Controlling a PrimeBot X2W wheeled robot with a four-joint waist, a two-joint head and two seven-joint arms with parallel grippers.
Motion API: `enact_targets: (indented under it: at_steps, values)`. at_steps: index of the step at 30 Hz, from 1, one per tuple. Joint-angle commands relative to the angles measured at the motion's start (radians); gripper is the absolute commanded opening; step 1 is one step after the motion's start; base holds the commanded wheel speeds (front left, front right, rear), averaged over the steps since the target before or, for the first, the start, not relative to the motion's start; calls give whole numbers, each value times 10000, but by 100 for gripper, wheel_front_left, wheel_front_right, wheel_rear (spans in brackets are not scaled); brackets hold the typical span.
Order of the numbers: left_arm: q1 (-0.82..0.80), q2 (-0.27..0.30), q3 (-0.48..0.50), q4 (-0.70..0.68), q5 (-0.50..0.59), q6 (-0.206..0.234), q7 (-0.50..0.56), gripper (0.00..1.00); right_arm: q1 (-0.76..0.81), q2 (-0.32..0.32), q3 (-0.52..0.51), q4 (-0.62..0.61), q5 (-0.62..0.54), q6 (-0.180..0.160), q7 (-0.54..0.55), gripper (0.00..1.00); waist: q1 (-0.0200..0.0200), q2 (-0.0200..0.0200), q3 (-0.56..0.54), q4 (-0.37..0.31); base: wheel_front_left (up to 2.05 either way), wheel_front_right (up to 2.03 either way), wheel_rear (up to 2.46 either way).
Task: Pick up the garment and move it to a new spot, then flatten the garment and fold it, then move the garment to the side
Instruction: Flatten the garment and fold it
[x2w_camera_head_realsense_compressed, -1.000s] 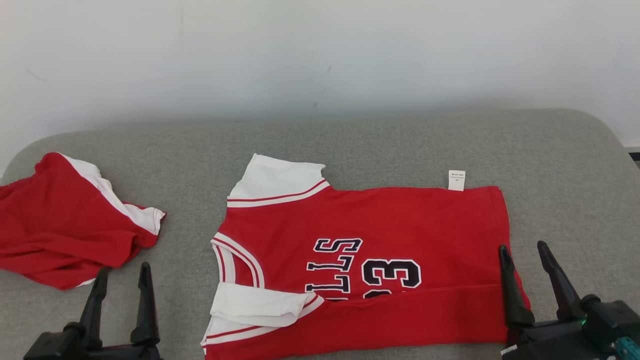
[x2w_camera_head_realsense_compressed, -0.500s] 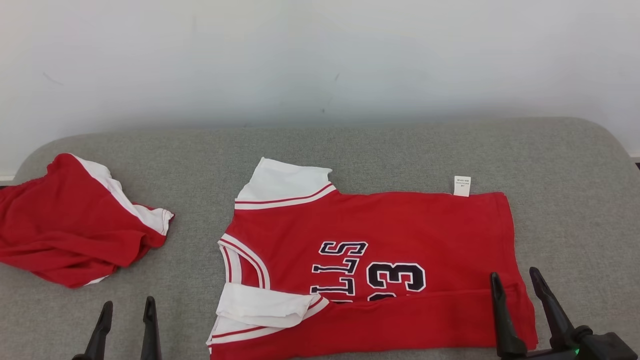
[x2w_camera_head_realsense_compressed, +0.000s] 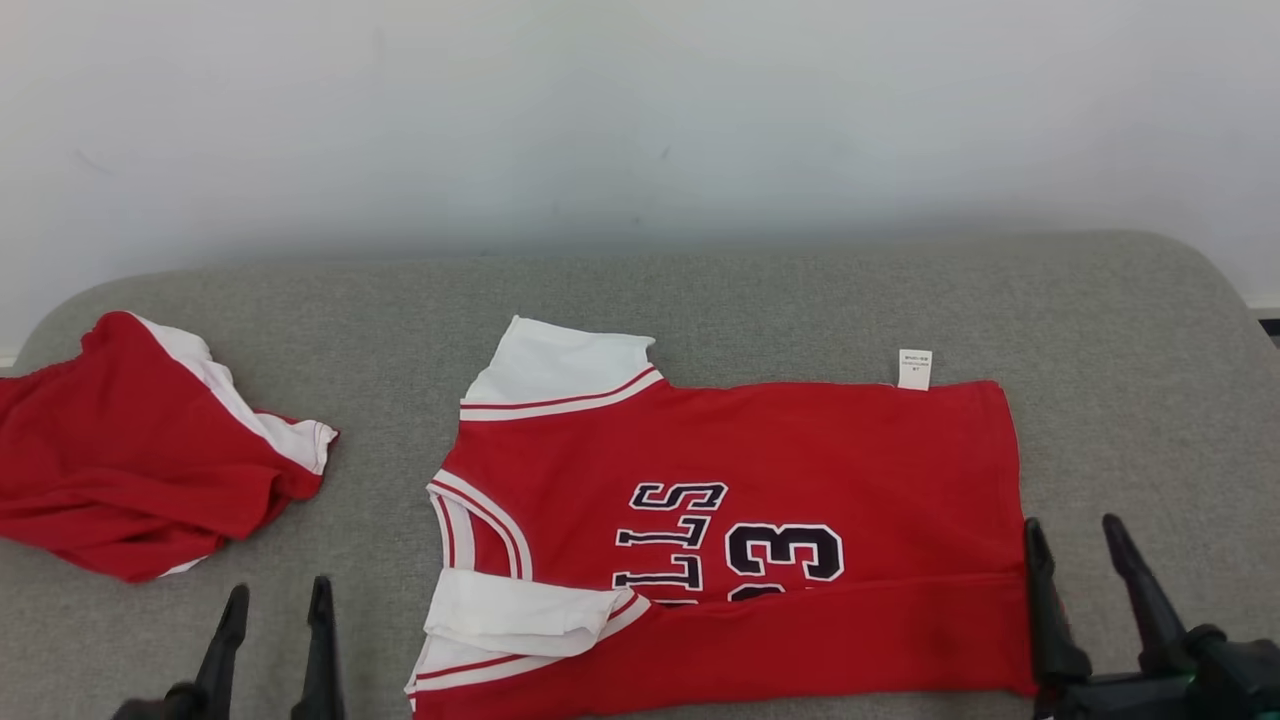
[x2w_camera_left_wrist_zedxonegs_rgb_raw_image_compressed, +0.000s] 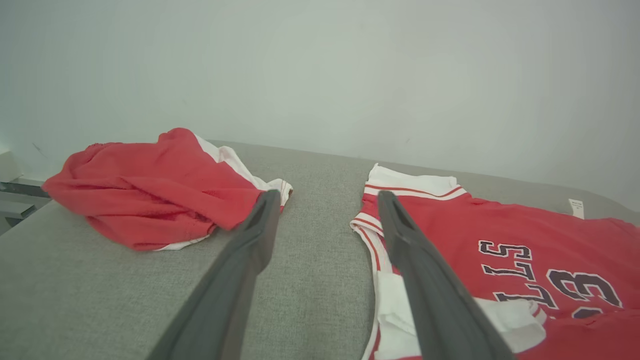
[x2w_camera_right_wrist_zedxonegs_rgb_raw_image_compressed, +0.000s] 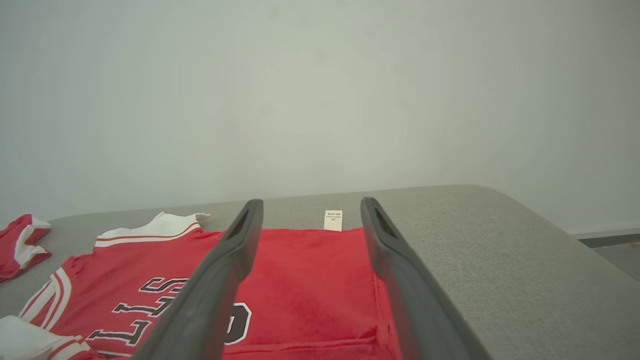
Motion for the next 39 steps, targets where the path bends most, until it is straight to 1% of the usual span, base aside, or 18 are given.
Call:
enact_targets:
  at_steps: [1, 6, 9, 15, 20, 25, 26, 27, 30, 37, 39]
  values:
    - [-286, -6, -48, 69, -21, -47, -2, 100, -150, -127, -106, 111, 69, -23, -45, 100, 0, 0, 69, -64, 0, 0, 0]
    - [-1615, 438, -450, 692, -204, -119, -3, 100, -1108, -625, -249, 706, 207, -23, 25, 100, 0, 0, 600, -268, 0, 0, 0]
    - [-2814, 930, -859, 1141, -287, -140, 144, 100, -1996, -915, -102, 1076, 363, -23, 357, 100, 0, 0, 1152, -468, 0, 0, 0]
    - [-5474, 2171, -2176, 1851, -907, -130, 912, 100, -4044, -1648, 388, 1949, 863, -23, 1247, 100, 0, 0, 2499, -855, 0, 0, 0]
    - [-7650, 2833, -3265, 2846, -1615, -133, 1407, 100, -5734, -2013, 652, 2821, 1289, -23, 2027, 100, 0, 0, 3410, -1045, 0, 0, 0]
    - [-9381, 3165, -4232, 4070, -2516, -134, 2002, 100, -7127, -2188, 1161, 3763, 1689, -23, 2985, 100, 0, 0, 4076, -1257, 0, 0, 0]
    - [-9381, 3165, -4232, 4070, -2516, -134, 2002, 100, -7127, -2188, 1161, 3763, 1689, -23, 2985, 100, 0, 0, 4076, -1257, 0, 0, 0]
    - [-9994, 3366, -4585, 4563, -2801, -135, 2221, 100, -7711, -2200, 1422, 4037, 1905, -23, 3315, 100, 0, 0, 4295, -1352, 0, 0, 0]
    - [-10695, 3536, -5235, 5228, -3102, -135, 2568, 100, -8320, -2248, 1721, 4597, 1987, -23, 3804, 100, 0, 0, 4552, -1502, 0, 0, 0]
    - [-11786, 3643, -6402, 6368, -3811, -136, 3021, 100, -9238, -1980, 2313, 5591, 2207, -23, 4470, 100, 0, 0, 4897, -1685, 0, 0, 0]
    - [-12053, 3752, -6701, 6650, -3993, -136, 3172, 100, -9442, -1877, 2455, 5766, 2337, -23, 4553, 100, 0, 0, 5014, -1740, 0, 0, 0]
